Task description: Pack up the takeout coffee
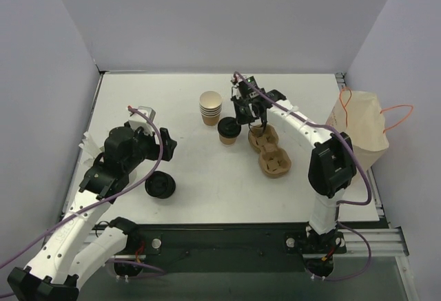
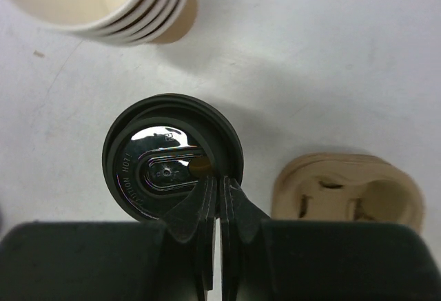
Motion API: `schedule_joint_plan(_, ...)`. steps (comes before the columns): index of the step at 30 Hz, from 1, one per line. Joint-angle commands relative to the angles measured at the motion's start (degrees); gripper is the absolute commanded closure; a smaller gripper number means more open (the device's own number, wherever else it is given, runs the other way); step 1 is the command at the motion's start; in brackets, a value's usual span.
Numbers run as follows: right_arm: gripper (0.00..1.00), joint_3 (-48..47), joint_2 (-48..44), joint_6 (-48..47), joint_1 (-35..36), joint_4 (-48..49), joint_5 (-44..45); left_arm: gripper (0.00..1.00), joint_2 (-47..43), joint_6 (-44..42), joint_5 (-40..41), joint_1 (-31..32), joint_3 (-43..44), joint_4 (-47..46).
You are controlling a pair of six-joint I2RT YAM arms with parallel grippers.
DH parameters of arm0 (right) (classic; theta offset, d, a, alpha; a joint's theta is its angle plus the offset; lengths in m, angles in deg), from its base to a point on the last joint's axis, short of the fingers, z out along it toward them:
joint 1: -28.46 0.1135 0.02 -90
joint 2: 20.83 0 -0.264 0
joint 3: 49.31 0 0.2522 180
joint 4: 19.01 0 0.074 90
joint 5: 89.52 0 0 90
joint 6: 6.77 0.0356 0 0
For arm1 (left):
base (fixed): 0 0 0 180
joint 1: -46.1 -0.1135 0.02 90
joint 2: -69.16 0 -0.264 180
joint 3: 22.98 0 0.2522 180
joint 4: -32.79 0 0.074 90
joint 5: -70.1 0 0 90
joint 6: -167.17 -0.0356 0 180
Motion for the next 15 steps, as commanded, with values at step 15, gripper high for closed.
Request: schedule_joint_plan(15, 1.00, -12.7, 7.6, 2.9, -11.1, -1.3, 13.8, 0.08, -0.9, -1.0, 2.8, 0.3, 0.4, -0.1)
